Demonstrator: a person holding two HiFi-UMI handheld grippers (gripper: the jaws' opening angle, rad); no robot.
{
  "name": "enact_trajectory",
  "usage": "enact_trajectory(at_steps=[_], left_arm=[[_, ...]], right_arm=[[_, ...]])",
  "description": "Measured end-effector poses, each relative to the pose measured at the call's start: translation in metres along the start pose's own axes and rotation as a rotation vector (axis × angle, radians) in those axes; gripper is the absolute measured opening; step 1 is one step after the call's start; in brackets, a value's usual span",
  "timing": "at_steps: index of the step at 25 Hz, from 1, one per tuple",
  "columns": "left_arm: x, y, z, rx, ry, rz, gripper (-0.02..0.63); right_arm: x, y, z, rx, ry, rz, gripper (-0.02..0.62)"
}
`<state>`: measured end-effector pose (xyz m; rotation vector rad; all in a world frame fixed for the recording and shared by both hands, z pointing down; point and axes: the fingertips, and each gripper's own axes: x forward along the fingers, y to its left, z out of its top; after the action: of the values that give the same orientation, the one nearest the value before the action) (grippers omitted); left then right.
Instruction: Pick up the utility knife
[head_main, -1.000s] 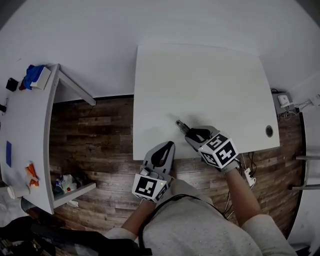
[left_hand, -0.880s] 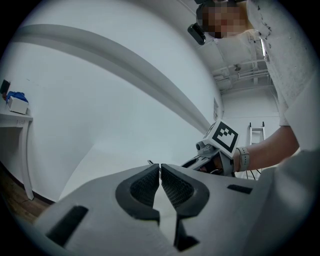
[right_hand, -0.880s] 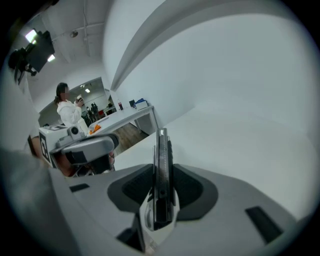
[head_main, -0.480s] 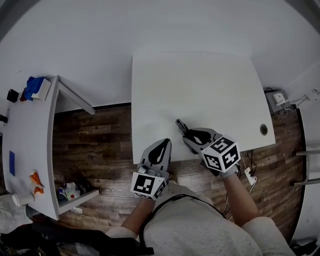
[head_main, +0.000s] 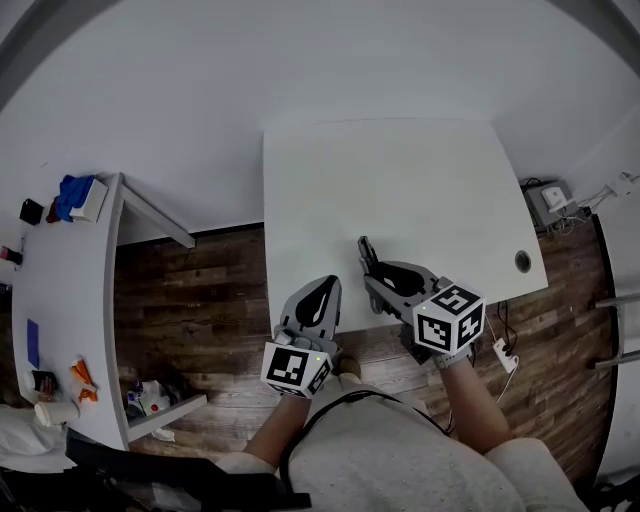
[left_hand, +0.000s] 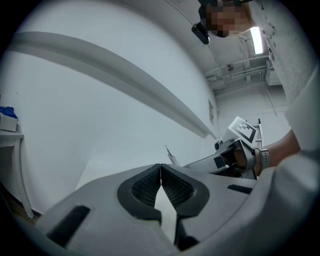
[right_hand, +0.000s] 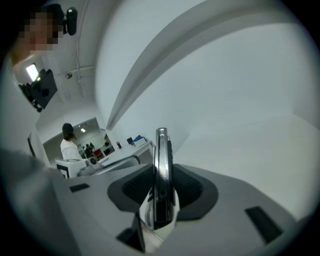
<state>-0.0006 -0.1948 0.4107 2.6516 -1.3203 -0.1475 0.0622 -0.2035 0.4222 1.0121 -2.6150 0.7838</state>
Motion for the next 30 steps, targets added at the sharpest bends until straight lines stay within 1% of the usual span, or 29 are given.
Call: enact_trajectory(at_steps=[2, 4, 8, 12, 17, 25, 30], left_arm=[[0.002, 0.000, 0.004, 0.006, -0.004, -0.006, 0.008], [0.004, 0.000, 0.008, 0.012, -0.009, -0.009, 0.008], [0.006, 0.000, 0.013, 0.025, -0.018, -0.019, 0.008], [0.001, 0.002, 0.015, 0.029, -0.020, -0.012, 0.008], [-0.007, 0.010, 0.013, 0.022, -0.014, 0.000, 0.008], [-0.013, 0.013, 0.009, 0.005, -0.008, -0.003, 0.008], [-0.014, 0.013, 0.007, -0.001, -0.005, -0.014, 0.008]], right_arm=[[-0.003, 0.003, 0.007, 0.037, -0.046, 0.013, 0.129], [-0.004, 0.006, 0.012, 0.053, -0.076, 0.020, 0.129], [-0.002, 0.012, 0.017, 0.054, -0.111, 0.017, 0.129], [-0.001, 0.019, 0.018, 0.077, -0.143, 0.015, 0.129], [0.003, 0.023, 0.015, 0.050, -0.130, -0.005, 0.129], [-0.002, 0.021, 0.015, 0.060, -0.139, -0.042, 0.129], [-0.007, 0.022, 0.019, 0.057, -0.162, -0.070, 0.129]])
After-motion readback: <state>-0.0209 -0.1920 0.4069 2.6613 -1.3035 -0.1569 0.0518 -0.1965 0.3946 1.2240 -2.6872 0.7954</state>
